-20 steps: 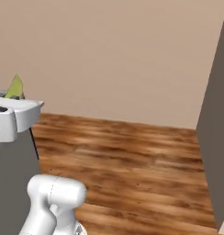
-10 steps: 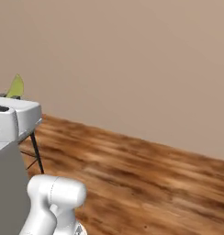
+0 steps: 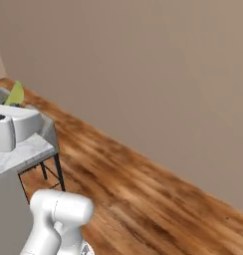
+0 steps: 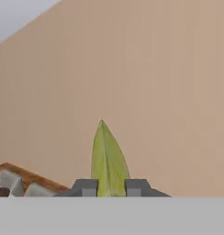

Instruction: There is a bowl on the dining counter. Grab a lemon wedge from the fridge and place it in the bowl. Then get the liquor bottle and glass cup from the cabinet and place them next to the bowl.

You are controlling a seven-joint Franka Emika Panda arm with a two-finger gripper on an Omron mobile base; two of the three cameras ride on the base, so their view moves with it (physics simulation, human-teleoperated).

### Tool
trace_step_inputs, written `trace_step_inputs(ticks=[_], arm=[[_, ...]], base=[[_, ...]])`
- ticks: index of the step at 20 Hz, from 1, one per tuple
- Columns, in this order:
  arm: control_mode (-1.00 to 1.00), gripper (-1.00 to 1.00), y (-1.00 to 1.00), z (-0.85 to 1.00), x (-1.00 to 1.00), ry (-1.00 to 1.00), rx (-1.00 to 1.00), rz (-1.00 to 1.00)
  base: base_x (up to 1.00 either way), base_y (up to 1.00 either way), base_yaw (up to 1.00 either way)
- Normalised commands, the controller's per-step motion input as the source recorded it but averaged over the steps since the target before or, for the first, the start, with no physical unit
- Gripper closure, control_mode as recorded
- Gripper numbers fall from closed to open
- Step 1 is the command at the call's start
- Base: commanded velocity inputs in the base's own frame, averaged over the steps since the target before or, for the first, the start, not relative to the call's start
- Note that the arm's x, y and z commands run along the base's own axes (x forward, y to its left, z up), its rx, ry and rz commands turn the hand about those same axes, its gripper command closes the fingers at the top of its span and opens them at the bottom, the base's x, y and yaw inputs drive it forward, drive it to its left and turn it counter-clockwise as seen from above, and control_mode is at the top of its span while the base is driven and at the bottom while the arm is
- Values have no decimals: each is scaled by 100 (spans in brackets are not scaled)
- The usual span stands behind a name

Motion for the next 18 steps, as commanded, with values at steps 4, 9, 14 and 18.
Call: trace_step_inputs(ticks=[4,9,14,18], arm=[[100,100,0,0,0,0,0,0],[100,100,0,0,0,0,0,0],[100,100,0,0,0,0,0,0],[100,100,0,0,0,0,0,0]], base=[[61,-18,72],[48,-32,69],[47,-38,67],[49,-45,64]])
